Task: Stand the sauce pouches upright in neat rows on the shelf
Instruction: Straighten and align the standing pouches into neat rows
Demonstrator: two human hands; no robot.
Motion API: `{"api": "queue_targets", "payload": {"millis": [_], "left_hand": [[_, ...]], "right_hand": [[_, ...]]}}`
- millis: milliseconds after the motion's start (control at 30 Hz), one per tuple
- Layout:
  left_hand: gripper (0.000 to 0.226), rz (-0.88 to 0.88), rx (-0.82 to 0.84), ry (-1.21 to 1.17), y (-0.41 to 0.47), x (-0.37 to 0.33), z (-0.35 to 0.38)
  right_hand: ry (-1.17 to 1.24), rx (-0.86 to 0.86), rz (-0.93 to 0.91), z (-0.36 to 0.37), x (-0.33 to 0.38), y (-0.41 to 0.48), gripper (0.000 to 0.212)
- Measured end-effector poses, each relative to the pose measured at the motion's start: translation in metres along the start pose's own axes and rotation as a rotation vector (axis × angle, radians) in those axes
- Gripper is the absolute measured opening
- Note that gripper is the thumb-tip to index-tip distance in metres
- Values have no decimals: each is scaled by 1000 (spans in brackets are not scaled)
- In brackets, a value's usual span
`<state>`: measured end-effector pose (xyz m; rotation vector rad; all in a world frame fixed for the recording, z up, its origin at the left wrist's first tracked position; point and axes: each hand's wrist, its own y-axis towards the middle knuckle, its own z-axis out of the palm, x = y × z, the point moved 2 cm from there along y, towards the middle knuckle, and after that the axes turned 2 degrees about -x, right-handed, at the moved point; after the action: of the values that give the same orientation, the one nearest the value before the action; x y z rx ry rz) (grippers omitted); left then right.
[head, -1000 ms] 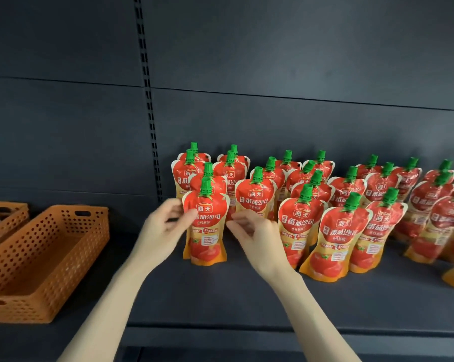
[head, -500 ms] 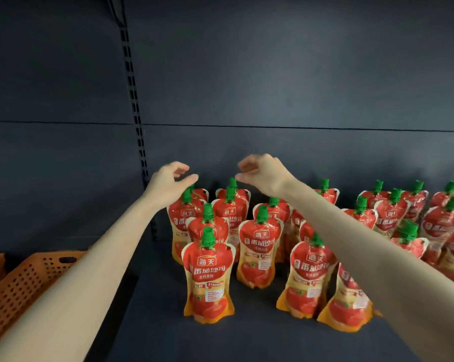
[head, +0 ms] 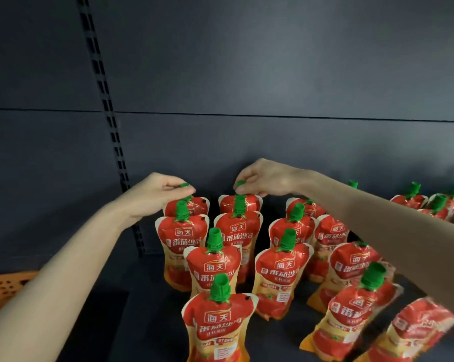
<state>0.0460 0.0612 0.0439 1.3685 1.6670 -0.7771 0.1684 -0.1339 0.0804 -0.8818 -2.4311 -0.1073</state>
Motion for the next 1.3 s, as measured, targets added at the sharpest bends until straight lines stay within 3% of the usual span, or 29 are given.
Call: {"api": "queue_targets", "payload": {"millis": [233, 667, 1067, 1200, 1300], "left_hand": [[17, 24, -41, -116, 11, 1, 12], [21, -6, 64, -178, 18, -8, 24], [33, -18, 107, -157, 18, -7, 20], [50, -25, 121, -172, 16, -7, 19], [40, -44, 110, -190, 15, -9, 20]], "right_hand": [[-15, 22, -20, -12, -15, -4, 20], [44, 48, -53, -14, -23, -6, 15], [22, 32, -55, -13, -22, -7, 18], [1, 18, -49, -13, -20, -7, 20], [-10, 18, -46, -13, -19, -8, 22]]}}
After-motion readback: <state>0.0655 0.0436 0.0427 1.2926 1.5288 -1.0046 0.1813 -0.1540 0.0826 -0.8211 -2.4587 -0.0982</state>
